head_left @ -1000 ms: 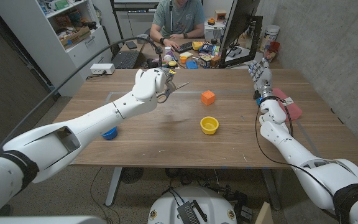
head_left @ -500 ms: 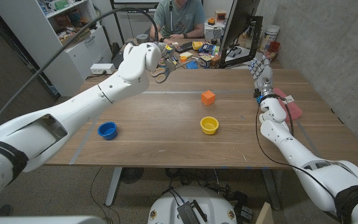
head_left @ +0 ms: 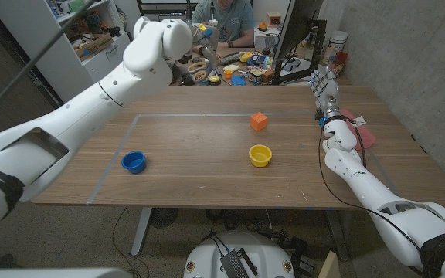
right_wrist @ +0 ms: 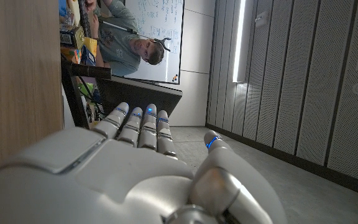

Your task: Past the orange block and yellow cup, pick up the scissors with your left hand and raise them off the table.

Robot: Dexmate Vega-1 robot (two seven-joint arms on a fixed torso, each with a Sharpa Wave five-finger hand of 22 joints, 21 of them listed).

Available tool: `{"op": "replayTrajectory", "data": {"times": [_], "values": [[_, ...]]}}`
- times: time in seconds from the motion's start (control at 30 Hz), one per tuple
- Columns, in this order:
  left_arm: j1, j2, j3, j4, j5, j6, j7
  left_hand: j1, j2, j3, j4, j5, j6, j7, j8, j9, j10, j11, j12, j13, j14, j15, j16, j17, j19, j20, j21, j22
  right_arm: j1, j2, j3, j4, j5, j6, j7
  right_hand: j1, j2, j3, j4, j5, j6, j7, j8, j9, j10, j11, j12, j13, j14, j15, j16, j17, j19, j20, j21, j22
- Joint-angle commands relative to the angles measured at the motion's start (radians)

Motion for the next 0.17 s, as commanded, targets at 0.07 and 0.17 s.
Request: {"op": "replayTrajectory", "data": {"times": [0.07, 0.17], "values": [[-0.018, 0.016, -0.054, -0.040, 0.023, -0.050, 0.009, 0.053, 0.053, 0.029, 0.021, 0.007, 0.227, -0.033, 0.087, 0.065, 0.003, 0.000, -0.003, 0.003, 0.008, 0.002, -0.004, 0.000, -0.006, -0.001, 0.004, 0.005, 0.004, -0.007, -0.007, -0.013, -0.006, -0.016, 0.004, -0.002, 0.002, -0.001, -0.004, 0.007, 0.007, -0.003, -0.003, 0.005, 0.007, 0.002, 0.002, 0.002, 0.008, 0.000, 0.005, 0.002, -0.011, 0.000, -0.004, 0.003], [-0.008, 0.017, -0.060, -0.043, 0.025, -0.052, 0.008, 0.052, 0.053, 0.030, 0.021, 0.007, 0.227, -0.033, 0.087, 0.065, 0.003, 0.000, -0.003, 0.003, 0.008, 0.002, -0.004, 0.000, -0.006, -0.001, 0.004, 0.005, 0.005, -0.009, -0.007, -0.012, -0.004, -0.019, 0.007, -0.002, 0.001, -0.002, -0.005, 0.007, 0.007, -0.004, -0.003, 0.005, 0.007, 0.003, 0.002, 0.002, 0.008, 0.000, 0.005, 0.002, -0.012, 0.001, -0.004, 0.003]]}}
